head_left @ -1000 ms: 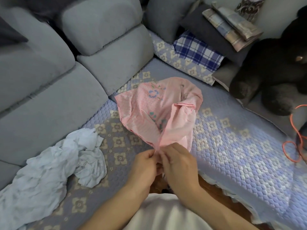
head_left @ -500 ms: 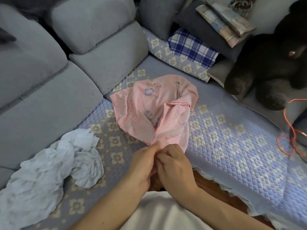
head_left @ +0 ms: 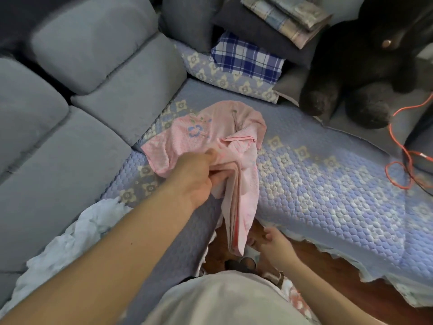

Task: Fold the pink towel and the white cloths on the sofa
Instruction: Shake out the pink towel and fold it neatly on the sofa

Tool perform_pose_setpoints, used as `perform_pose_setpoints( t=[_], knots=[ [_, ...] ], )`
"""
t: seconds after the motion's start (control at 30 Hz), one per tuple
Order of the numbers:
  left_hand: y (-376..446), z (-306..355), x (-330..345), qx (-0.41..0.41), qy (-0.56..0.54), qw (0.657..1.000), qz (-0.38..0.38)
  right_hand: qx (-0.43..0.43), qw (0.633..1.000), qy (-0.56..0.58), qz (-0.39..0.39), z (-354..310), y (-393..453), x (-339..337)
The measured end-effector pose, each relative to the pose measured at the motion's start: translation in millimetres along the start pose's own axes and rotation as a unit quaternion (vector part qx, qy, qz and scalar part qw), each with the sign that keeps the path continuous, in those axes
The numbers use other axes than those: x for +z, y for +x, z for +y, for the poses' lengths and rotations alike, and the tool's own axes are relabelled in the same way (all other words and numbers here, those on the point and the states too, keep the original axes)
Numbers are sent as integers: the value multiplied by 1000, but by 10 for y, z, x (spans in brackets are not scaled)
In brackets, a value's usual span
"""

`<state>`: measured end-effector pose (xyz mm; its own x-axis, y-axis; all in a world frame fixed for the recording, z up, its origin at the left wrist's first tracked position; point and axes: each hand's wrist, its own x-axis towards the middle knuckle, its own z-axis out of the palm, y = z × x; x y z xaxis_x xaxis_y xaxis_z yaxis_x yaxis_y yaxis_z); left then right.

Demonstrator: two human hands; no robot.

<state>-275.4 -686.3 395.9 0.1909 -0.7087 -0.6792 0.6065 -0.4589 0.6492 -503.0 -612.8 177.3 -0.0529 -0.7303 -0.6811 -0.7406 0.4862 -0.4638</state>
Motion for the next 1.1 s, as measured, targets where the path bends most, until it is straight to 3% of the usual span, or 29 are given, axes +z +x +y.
perform_pose_setpoints(
  t=[0.17,0.27,0.43,0.57,0.7,0.93,1.03,1.1],
  knots=[
    [-12,278,452,11,-47,998,-35,42,990,99,-92,1102,1026,1252],
    [-47,396,702,36,-63,996,-55,30,985,152,-82,477,586,1025],
    [-59,591,975,90,-88,986,-108,87,965,248,-26,252,597,872],
    [-144,676,1167,149,-56,977,-142,127,906,404,-2,311,687,947],
    [-182,837,1351,129,-129,972,-145,115,835,537,-22,118,717,1072],
    [-331,896,1428,134,-121,969,-169,67,785,615,-29,-441,908,1399],
    [-366,937,1485,168,-26,971,-170,49,766,641,-20,-740,946,1374],
    [-343,979,1589,171,-34,971,-163,67,750,659,6,-943,950,1367]
  ],
)
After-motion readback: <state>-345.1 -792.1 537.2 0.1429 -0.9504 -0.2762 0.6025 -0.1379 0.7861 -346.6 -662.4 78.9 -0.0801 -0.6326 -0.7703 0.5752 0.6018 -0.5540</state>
